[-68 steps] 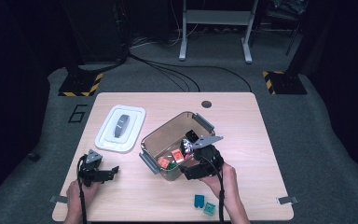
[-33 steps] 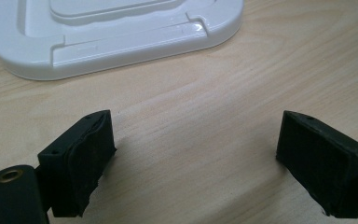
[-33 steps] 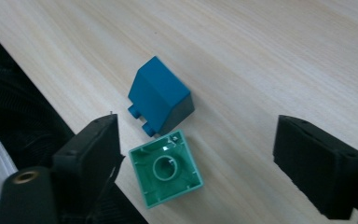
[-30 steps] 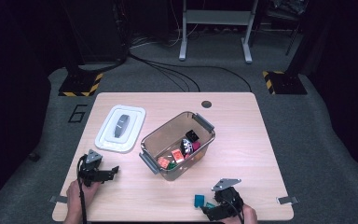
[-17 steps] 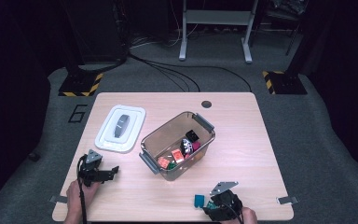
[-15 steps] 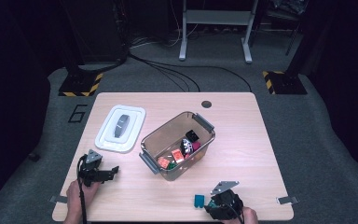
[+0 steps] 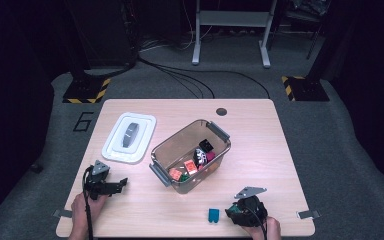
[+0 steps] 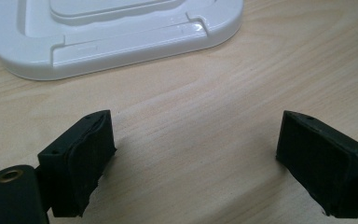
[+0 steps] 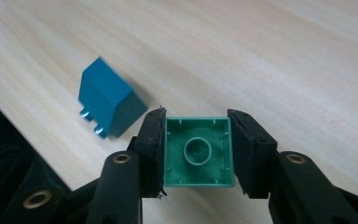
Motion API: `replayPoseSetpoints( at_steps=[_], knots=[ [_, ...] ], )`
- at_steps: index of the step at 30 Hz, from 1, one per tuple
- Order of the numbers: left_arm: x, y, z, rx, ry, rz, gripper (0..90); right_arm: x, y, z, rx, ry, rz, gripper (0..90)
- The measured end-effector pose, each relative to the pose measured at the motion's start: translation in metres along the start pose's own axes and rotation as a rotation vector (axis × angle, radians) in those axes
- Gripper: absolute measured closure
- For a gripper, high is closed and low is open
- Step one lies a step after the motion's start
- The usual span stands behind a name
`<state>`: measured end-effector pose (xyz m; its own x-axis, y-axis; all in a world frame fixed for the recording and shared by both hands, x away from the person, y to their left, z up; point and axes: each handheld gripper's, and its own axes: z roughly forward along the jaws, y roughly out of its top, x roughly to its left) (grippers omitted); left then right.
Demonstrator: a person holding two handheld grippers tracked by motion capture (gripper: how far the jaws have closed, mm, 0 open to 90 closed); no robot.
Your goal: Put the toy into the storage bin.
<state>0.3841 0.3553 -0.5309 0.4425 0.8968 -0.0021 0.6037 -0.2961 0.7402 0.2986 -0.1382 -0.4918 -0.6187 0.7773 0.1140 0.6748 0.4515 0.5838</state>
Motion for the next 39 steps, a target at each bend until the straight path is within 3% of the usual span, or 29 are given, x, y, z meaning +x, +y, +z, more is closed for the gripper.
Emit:
replayPoseSetpoints(
  at_steps=[21,24,26,39],
  knots=[
    [-0.001,0.0,0.0,-0.007,0.001,-0.01,10.9,-0.008,0.055,-0.013,-0.116,0.009,-0.016,58.5],
    [-0.001,0.0,0.0,-0.007,0.001,-0.009,10.9,-0.01,0.06,-0.015,-0.131,0.004,-0.035,58.5],
    [-0.001,0.0,0.0,-0.007,0.001,-0.009,10.9,-0.009,0.062,-0.015,-0.126,0.007,-0.017,58.5],
    [-0.001,0.0,0.0,-0.007,0.001,-0.009,10.9,-0.01,0.085,-0.024,-0.165,-0.004,-0.049,58.5]
  ],
)
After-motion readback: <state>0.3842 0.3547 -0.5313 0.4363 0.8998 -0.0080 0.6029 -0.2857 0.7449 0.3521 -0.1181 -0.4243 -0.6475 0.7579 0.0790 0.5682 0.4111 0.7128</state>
